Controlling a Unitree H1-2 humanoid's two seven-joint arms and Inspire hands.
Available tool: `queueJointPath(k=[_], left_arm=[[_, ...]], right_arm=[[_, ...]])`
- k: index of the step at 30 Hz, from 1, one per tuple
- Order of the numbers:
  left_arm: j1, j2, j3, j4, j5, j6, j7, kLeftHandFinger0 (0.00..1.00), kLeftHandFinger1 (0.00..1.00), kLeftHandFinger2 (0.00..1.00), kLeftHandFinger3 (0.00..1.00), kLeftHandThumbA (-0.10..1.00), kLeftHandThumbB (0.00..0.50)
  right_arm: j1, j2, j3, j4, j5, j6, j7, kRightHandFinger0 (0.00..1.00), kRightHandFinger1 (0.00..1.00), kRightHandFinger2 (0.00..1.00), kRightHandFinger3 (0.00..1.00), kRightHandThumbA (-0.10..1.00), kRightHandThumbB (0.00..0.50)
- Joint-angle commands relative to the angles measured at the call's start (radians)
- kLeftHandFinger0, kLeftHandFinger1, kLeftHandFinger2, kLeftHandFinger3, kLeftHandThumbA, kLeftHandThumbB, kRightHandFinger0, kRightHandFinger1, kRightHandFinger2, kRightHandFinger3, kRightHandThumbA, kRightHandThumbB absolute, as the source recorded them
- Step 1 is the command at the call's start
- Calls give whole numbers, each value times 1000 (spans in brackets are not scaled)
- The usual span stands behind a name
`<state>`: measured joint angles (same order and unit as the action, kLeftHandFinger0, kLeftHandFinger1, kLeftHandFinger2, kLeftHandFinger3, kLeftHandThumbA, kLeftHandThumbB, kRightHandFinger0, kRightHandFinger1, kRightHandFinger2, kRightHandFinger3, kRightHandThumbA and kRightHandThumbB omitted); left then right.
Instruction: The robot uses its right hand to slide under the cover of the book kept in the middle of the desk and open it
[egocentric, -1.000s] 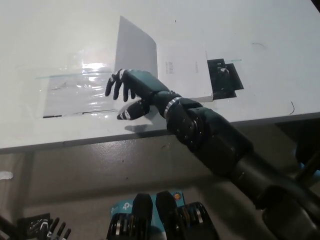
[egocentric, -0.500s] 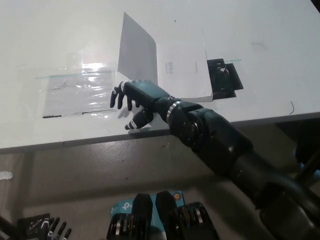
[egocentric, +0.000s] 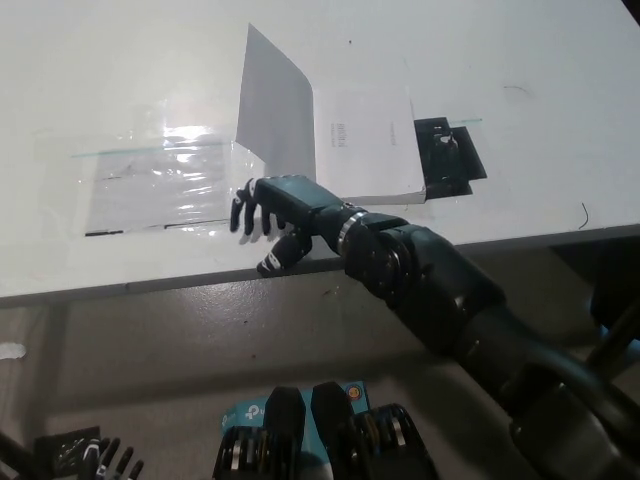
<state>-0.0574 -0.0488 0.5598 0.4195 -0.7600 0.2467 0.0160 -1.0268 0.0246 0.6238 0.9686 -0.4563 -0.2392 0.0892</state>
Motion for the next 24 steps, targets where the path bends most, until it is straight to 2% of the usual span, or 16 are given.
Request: queueJointPath(k=[1, 2, 3, 4, 6, 9, 11, 13, 14, 16, 17, 18, 19, 21, 23, 24], left_arm=[[8, -2, 7, -8, 0, -10, 10, 899, 827, 783, 909, 1000, 102], [9, -3, 9, -8, -2, -10, 10, 897, 828, 783, 907, 1000, 103], [15, -4, 12, -16, -11, -2, 6, 907, 832, 796, 922, 1000, 87], [16, -4, 15, -13, -15, -2, 2, 910, 832, 797, 924, 1000, 88], [21, -1, 14, -12, -15, -6, -9, 949, 854, 846, 989, 1000, 81], [29, 4, 8, -19, -13, -3, -15, 956, 861, 880, 1000, 1000, 78], [31, 5, 11, -14, -13, -1, -10, 958, 849, 854, 1000, 1000, 78], [36, 4, 16, -12, -19, -4, -12, 958, 848, 850, 1000, 1000, 78], [39, 5, 6, -12, -5, -5, -10, 910, 833, 820, 976, 1000, 97], [40, 2, 6, -7, -3, -12, -10, 901, 826, 813, 973, 1000, 99], [41, 2, 3, -3, 0, -18, -18, 910, 843, 834, 1000, 1000, 105], [44, 2, 3, -4, -11, -16, -36, 966, 896, 886, 1000, 1000, 97], [42, 2, 6, 4, -12, -20, -39, 984, 879, 884, 1000, 1000, 95], [51, 1, 7, 3, -17, -23, -52, 1000, 873, 882, 1000, 1000, 73], [56, 0, 7, 0, -16, -23, -52, 1000, 877, 887, 1000, 1000, 79], [57, 0, 7, -5, -15, -18, -46, 1000, 868, 875, 1000, 1000, 86]], right_arm=[[-72, 0, -38, -57, 5, -39, 40, 479, 465, 512, 581, 1000, 205], [-74, 3, -40, -53, 4, -41, 42, 484, 467, 513, 582, 1000, 205], [-59, -9, -69, -110, 35, -36, 57, 572, 522, 570, 645, 1000, 194], [-57, -10, -77, -124, 38, -32, 66, 610, 544, 589, 669, 1000, 191], [-46, -16, -109, -170, 65, -31, 95, 608, 549, 621, 718, 1000, 176], [-12, -31, -162, -279, 100, 26, 133, 628, 539, 589, 693, 1000, 206], [20, -38, -198, -364, 119, 101, 156, 607, 514, 564, 669, 1000, 213], [18, -27, -204, -363, 110, 107, 169, 605, 513, 561, 666, 1000, 214], [60, -50, -242, -471, 144, 170, 186, 583, 508, 544, 686, 1000, 203], [68, -52, -264, -515, 157, 209, 210, 584, 507, 542, 694, 1000, 204], [89, -70, -299, -566, 193, 229, 220, 568, 500, 550, 722, 1000, 190], [101, -82, -320, -597, 199, 218, 215, 503, 466, 531, 726, 1000, 168], [113, -92, -344, -627, 223, 225, 222, 492, 472, 539, 731, 1000, 162], [147, -116, -408, -712, 272, 277, 232, 498, 485, 557, 754, 1000, 182], [167, -120, -444, -758, 281, 311, 227, 484, 471, 537, 748, 1000, 187], [194, -124, -489, -810, 328, 360, 227, 526, 501, 552, 767, 1000, 198]])
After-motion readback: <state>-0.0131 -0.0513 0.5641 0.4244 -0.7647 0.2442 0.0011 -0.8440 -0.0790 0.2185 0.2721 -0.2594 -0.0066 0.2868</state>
